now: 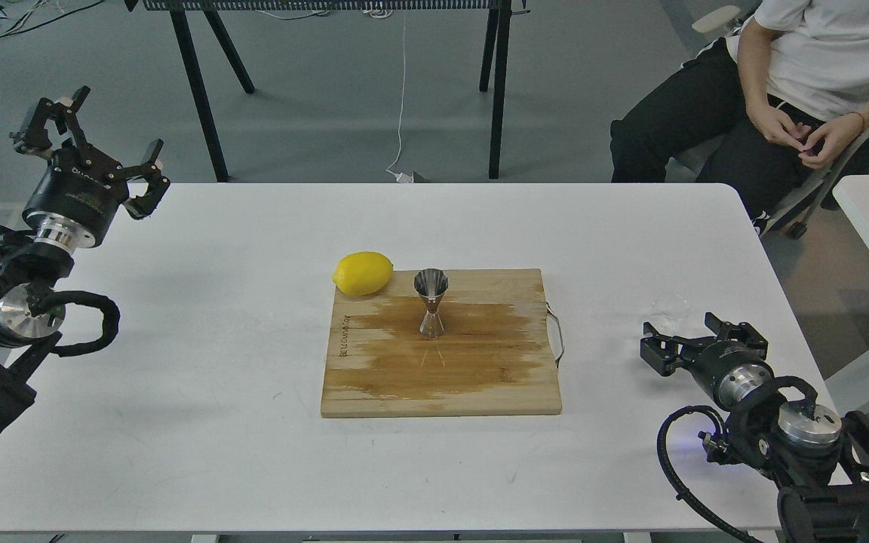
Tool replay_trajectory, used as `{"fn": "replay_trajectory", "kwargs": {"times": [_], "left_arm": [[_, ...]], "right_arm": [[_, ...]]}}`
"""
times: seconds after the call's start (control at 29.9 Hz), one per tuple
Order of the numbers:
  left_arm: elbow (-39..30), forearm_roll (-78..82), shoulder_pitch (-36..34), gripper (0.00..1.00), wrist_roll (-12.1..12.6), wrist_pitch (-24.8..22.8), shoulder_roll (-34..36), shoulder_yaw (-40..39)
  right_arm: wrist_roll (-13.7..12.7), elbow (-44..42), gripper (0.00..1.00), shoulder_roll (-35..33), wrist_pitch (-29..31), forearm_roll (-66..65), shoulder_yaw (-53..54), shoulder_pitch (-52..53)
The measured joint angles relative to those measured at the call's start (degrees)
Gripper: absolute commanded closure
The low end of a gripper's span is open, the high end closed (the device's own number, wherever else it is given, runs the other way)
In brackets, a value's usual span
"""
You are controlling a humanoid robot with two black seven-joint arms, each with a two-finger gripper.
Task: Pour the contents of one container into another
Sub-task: 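Grasp the small clear glass cup with the right gripper and lift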
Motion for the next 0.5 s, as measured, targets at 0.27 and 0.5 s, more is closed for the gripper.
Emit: {"fn": "replay_trajectory", "kwargs": {"times": [0.27, 0.5], "left_arm": [[0.0, 0.0, 0.1, 0.0, 0.0, 0.0, 0.0, 0.0], [0.1, 0.0, 0.4, 0.0, -0.1, 0.0, 0.1, -0.1]], "right_arm": [[-0.1, -5.0, 0.1, 1.6, 1.1, -0.5, -0.1, 2.9], [-0.4, -9.5, 0.2, 2.4, 1.9, -0.7, -1.1, 5.5]]}}
